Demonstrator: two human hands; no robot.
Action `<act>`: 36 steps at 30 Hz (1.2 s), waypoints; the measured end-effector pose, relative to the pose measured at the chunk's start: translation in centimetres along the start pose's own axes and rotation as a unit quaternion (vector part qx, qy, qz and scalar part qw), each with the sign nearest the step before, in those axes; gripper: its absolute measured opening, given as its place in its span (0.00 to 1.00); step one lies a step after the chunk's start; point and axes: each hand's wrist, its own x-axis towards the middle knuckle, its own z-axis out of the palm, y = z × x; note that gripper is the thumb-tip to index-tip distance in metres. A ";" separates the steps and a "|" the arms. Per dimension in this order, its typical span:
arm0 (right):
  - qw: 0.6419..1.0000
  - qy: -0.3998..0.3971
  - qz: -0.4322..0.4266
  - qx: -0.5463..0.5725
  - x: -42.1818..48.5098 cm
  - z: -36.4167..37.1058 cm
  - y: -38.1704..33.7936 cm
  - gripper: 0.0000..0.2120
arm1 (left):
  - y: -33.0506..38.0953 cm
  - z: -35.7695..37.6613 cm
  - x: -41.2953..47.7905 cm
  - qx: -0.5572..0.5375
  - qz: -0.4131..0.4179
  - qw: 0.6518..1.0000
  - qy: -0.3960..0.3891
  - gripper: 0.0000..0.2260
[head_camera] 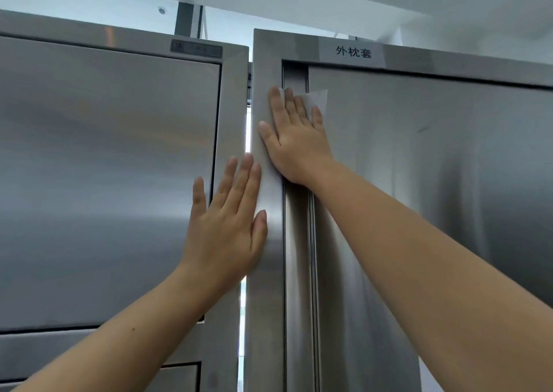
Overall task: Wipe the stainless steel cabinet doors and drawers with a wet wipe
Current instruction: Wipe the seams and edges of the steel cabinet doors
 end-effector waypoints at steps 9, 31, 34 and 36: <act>1.000 -0.002 0.024 -0.004 3.8 -1.3 0.1 0.28 | 0.0 0.2 -0.3 0.032 0.014 0.999 0.034 0.25; 0.999 0.029 -0.017 -0.010 -4.5 1.8 -0.6 0.28 | 0.8 -0.1 -5.5 0.018 0.020 0.999 -0.026 0.25; 0.998 0.026 -0.058 0.015 -11.5 3.2 -1.1 0.28 | 0.8 0.1 -7.1 0.002 0.030 0.999 -0.032 0.25; 0.997 0.011 -0.074 0.012 -13.8 3.7 -1.3 0.27 | 0.7 0.2 -7.9 -0.008 0.035 0.999 -0.031 0.25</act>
